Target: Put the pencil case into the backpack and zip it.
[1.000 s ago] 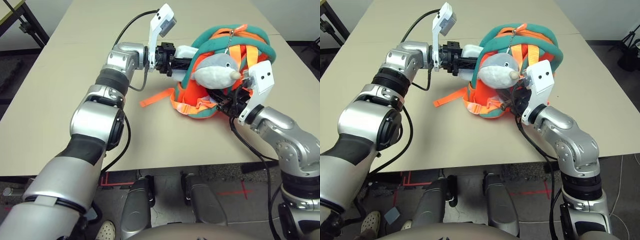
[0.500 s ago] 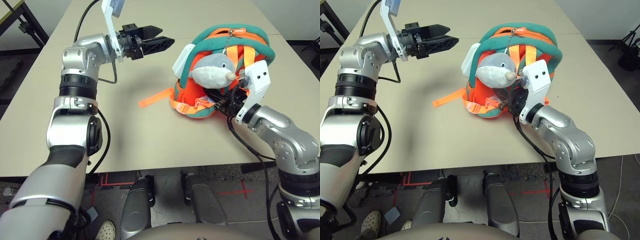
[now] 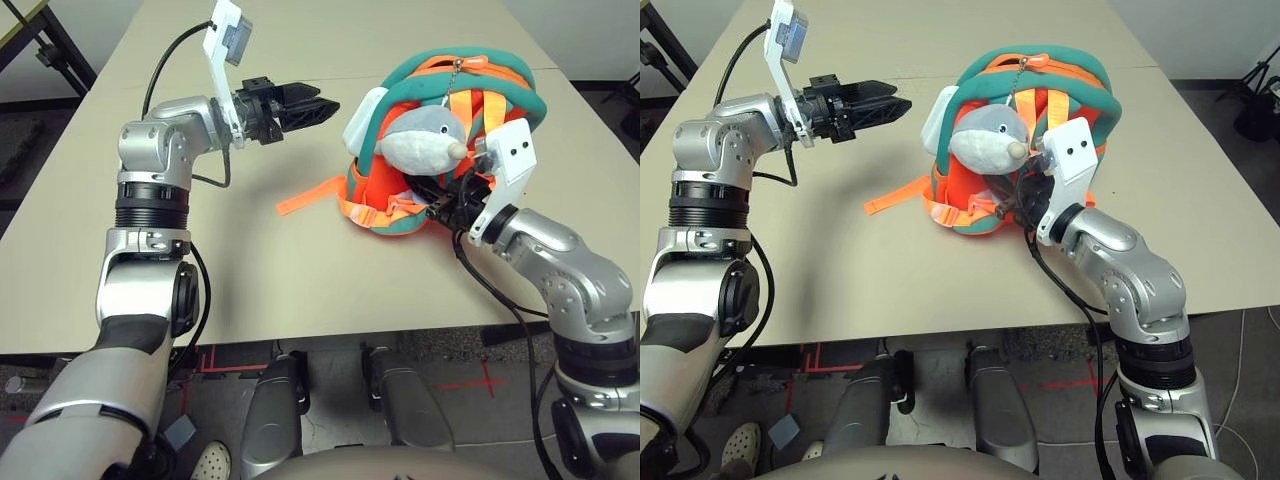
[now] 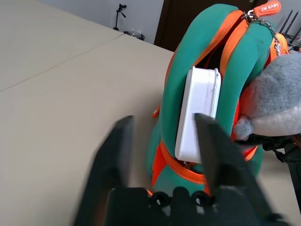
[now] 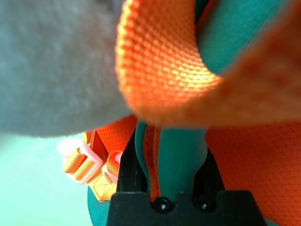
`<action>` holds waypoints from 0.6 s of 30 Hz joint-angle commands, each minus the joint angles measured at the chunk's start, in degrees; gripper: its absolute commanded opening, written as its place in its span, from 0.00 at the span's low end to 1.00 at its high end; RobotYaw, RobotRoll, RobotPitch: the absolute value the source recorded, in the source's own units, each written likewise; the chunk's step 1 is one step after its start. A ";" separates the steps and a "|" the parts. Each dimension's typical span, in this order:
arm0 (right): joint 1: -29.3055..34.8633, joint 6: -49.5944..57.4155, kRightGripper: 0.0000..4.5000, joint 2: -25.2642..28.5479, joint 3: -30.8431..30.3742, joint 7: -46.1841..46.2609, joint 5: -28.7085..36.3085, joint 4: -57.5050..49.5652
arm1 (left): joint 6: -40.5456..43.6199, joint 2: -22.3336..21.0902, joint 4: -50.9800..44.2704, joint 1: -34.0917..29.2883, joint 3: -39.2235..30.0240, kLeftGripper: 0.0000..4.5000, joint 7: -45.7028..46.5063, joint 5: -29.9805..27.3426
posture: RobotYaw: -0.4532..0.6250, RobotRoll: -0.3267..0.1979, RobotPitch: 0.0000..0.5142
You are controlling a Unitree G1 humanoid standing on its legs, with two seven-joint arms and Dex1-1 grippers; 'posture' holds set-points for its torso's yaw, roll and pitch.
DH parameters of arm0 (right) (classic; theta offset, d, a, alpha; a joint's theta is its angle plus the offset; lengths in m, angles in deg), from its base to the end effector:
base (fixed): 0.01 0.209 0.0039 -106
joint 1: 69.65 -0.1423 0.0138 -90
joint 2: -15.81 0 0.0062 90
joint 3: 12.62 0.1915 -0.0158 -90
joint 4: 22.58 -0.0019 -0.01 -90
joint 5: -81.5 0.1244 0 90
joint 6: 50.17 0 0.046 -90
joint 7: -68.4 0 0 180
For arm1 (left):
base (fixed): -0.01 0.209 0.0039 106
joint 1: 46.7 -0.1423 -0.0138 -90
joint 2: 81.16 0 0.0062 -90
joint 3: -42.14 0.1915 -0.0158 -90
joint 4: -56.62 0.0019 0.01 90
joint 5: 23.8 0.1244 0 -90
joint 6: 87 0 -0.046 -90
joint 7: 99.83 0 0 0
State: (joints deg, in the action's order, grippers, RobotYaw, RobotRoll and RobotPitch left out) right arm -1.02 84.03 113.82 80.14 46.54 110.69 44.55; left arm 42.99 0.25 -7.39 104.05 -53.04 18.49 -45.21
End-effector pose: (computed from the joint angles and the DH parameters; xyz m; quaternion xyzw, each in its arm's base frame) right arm 0.2325 -0.1876 0.1577 -0.0093 0.0194 0.3139 0.9492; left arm 0.3392 0.1954 0.2403 -0.0286 0.0198 -0.5321 0.8460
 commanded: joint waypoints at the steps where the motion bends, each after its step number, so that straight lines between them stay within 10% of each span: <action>1: 1.05 1.49 0.08 -0.22 -2.16 -0.67 -0.50 1.21 | 0.93 -0.27 -1.27 -0.55 1.28 0.25 -0.35 -1.02 | 0.28 0.62 0.34; 4: 1.33 1.51 0.08 -0.35 -2.08 -0.58 -0.63 1.02 | 1.66 -0.35 -1.69 -0.64 2.15 0.01 -1.27 -1.56 | 0.28 0.62 0.34; 18: 1.20 0.98 0.08 -1.16 -2.05 -0.65 -1.52 1.72 | -5.93 9.96 9.74 4.52 9.52 0.00 -3.23 1.30 | 0.27 0.62 0.33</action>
State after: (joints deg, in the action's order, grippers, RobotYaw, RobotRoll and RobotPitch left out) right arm -0.69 83.72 113.11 80.23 46.47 109.42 44.78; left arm 39.16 8.56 -0.44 106.83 -45.44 16.09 -45.08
